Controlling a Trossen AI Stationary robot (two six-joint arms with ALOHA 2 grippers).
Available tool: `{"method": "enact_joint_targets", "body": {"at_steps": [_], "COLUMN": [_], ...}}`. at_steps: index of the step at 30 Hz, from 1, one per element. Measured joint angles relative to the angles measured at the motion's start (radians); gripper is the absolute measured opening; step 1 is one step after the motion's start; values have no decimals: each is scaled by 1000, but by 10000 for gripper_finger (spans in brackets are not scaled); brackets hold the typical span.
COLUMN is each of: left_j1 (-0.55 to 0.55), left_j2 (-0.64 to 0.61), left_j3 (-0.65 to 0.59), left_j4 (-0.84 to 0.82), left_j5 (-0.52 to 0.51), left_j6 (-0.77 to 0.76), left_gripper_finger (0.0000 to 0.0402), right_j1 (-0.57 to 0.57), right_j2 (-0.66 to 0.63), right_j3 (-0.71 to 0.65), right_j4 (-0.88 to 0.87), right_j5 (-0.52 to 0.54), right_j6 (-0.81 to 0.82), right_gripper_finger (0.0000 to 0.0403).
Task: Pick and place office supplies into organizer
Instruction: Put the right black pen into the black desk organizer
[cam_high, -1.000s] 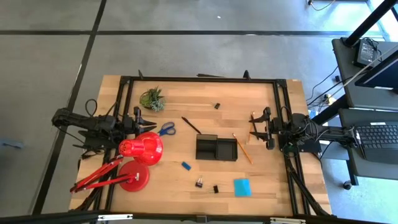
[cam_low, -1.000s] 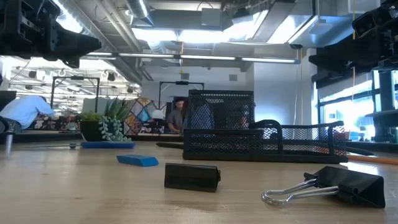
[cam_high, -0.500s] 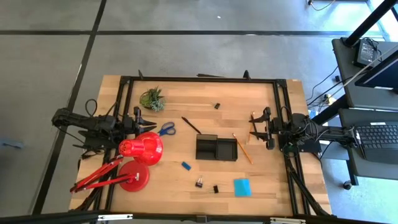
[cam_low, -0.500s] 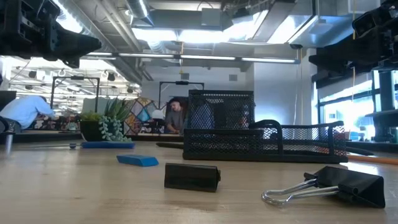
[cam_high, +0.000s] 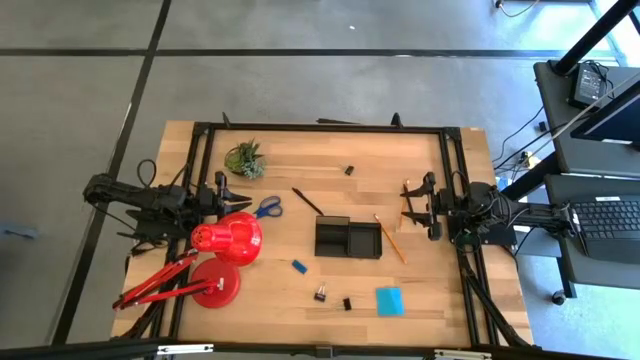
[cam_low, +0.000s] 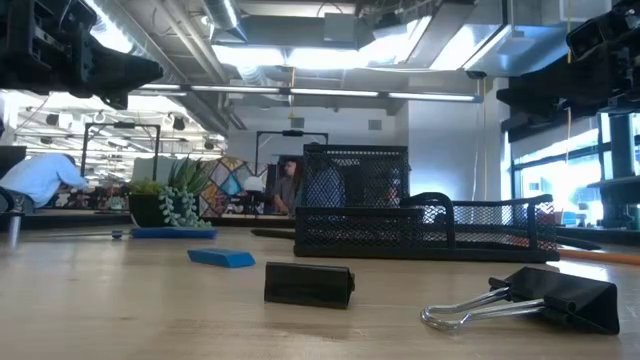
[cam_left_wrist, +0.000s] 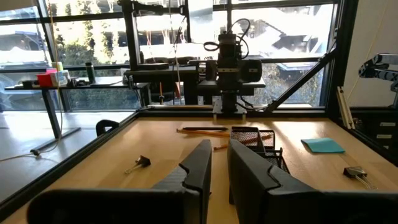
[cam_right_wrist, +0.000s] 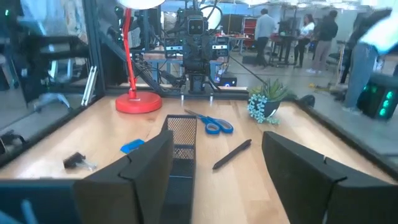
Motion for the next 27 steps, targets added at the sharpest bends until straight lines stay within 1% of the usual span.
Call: {"method": "enact_joint_targets", "body": {"at_steps": [5,8,11,18,21,27], "left_j1": [0,0,0,0,0,0], "left_j2": [0,0,0,0,0,0], "left_j3": [0,0,0,0,0,0], "left_j4": [0,0,0,0,0,0], "left_j5": [0,-11,-20,-21,-21,-21], "left_j6": [1,32,68,70,71,70], "left_gripper_finger": [47,47,47,47,47,47], "right_j1": [0,0,0,0,0,0], "right_j2": [0,0,0,0,0,0], "right_j3": [0,0,0,0,0,0], "right_j4": [4,4,4,4,4,-5], "right_j5": [-1,-1,-1,-1,0,43], "right_j6": [183,272,300,311,358,360], "right_gripper_finger": [250,250,250,250,250,250]}}
